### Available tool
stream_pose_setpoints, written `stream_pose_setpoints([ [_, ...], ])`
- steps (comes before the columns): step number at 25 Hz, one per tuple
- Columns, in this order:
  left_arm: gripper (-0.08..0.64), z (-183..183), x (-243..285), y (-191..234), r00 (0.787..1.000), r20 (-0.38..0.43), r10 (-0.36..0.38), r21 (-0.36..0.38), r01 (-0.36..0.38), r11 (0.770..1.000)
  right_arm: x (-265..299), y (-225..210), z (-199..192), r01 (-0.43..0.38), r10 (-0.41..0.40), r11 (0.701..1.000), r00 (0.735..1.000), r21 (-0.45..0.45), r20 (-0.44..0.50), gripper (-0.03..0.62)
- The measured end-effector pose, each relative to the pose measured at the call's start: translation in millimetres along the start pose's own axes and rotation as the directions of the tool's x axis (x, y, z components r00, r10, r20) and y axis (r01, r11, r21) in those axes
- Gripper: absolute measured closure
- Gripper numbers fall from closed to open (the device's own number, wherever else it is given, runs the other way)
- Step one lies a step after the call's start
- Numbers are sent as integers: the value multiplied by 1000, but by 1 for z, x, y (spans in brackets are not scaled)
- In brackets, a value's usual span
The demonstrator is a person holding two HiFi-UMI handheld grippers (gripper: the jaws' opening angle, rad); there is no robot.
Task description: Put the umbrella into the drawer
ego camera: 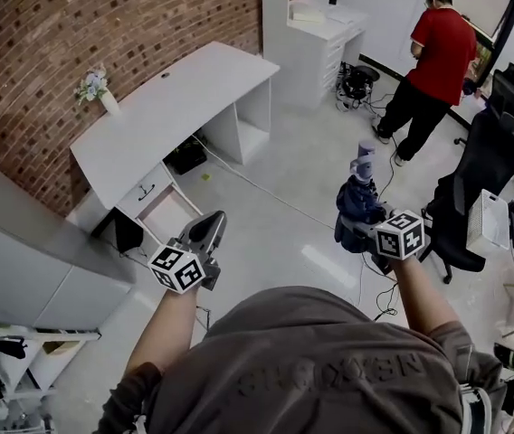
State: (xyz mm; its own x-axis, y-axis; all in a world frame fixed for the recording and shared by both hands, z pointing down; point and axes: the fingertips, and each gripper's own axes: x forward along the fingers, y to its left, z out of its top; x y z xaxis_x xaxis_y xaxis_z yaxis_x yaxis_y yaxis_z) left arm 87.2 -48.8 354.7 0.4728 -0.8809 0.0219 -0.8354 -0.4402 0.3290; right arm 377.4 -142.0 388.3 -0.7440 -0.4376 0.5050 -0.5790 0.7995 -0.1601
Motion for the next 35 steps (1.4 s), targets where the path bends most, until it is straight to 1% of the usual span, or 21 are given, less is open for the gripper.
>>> stream_pose_setpoints([
  [4,557,-6,28,-5,997,-3,72,-5,-72,997,16,-42,11,-61,60,997,998,-47,-33,356],
  [7,557,-8,25,9,992,-10,127,-9,-127,992,44,-46,22,-112,109,992,993,-61,-51,356],
  [10,557,-9,6,34,985,-6,170,-17,-170,985,80,-31,35,-155,150,985,987,-75,-65,356],
  [12,557,-7,-6,58,983,6,182,-25,-182,983,106,-17,47,-166,160,983,985,-82,-70,356],
  [17,557,6,-25,128,987,26,158,-42,-157,987,167,19,81,-158,148,981,985,-116,-87,356],
  [20,557,14,-35,165,989,15,145,-35,-144,989,201,36,92,-166,149,978,980,-128,-132,356],
  [22,557,20,-44,194,986,11,167,-24,-167,986,231,44,99,-181,155,971,973,-154,-170,356],
  [24,557,25,-56,221,978,20,206,-19,-206,978,264,50,104,-203,163,961,964,-189,-209,356],
  [26,557,25,-70,243,966,36,258,-24,-257,966,299,58,104,-242,182,944,949,-226,-257,356],
  [28,557,18,-86,263,946,52,320,-37,-318,947,336,68,99,-296,213,920,927,-256,-309,356],
  [30,557,8,-101,280,924,67,376,-52,-373,926,373,80,92,-355,245,890,901,-285,-358,356],
  [32,557,-7,-118,293,898,73,433,-69,-429,901,411,93,79,-417,269,851,869,-321,-415,356],
  [35,557,-37,-155,312,847,65,527,-107,-519,848,471,121,51,-517,300,773,809,-369,-505,356],
])
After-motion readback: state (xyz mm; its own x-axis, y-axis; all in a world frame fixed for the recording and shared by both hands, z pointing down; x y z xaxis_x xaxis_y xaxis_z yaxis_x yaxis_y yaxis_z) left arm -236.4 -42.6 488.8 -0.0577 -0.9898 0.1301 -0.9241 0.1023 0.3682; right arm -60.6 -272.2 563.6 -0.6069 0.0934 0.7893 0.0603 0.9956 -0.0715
